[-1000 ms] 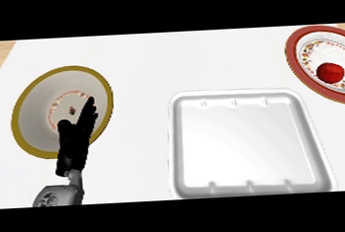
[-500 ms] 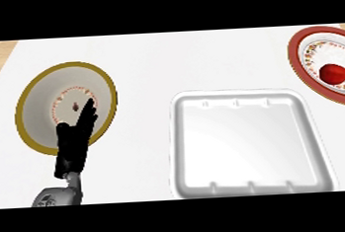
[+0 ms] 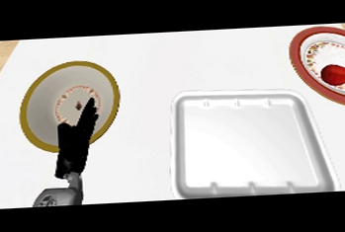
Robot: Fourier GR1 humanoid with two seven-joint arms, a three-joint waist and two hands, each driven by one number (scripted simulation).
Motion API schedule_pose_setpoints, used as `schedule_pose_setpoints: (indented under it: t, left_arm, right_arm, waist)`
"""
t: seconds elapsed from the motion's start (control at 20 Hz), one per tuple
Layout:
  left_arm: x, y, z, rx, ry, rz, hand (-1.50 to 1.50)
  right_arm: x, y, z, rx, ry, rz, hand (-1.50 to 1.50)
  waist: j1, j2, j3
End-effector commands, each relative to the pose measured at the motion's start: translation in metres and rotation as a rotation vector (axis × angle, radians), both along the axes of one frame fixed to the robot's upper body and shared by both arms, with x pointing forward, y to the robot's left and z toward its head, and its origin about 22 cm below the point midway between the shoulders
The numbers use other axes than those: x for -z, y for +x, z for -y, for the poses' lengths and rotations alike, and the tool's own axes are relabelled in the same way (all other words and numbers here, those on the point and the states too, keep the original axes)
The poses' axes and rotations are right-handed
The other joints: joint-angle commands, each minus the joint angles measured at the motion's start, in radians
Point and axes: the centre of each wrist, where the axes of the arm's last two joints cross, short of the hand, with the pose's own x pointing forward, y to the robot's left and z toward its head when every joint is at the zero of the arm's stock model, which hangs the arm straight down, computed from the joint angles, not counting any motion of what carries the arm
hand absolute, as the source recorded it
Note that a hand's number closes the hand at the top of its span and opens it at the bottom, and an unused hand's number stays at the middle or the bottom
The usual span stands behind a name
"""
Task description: Pick the tomato from the tray and place it in the plate
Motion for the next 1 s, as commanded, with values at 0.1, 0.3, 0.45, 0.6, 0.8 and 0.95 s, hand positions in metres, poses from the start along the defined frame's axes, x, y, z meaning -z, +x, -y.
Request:
schedule_pose_setpoints:
  t: [0.1,0.3,0.45,0.6,0.8,0.95]
  left_arm:
    - [-0.001,-0.002,-0.011,0.002,0.01,0.001,0.0]
    - [0.005,-0.004,-0.006,-0.011,-0.005,-0.011,0.0]
    - [-0.001,0.002,-0.005,0.016,0.009,0.001,0.0]
    - [-0.002,-0.001,0.009,0.025,-0.005,-0.006,0.0]
    - [0.0,0.006,0.007,0.0,0.001,0.0,0.0]
    - [-0.004,0.002,0.003,-0.005,-0.013,-0.013,0.0]
  right_arm:
    - [0.008,-0.009,0.005,0.026,-0.032,-0.018,-1.5]
    - [0.007,-0.015,0.011,0.06,-0.045,-0.011,-1.5]
    - [0.01,-0.011,0.006,0.093,-0.067,-0.029,-1.5]
    - [0.015,-0.015,0.007,0.084,-0.081,-0.044,-1.5]
    - [0.01,-0.032,0.024,0.099,-0.105,-0.041,-1.5]
    - [0.008,-0.033,0.027,0.148,-0.097,-0.033,-1.5]
  waist:
    - [0.003,0.001,0.0]
    - [0.005,0.004,0.001]
    - [0.008,0.005,0.001]
    - [0.004,0.002,0.001]
    - [-0.006,0.006,0.002]
    - [0.006,0.003,0.002]
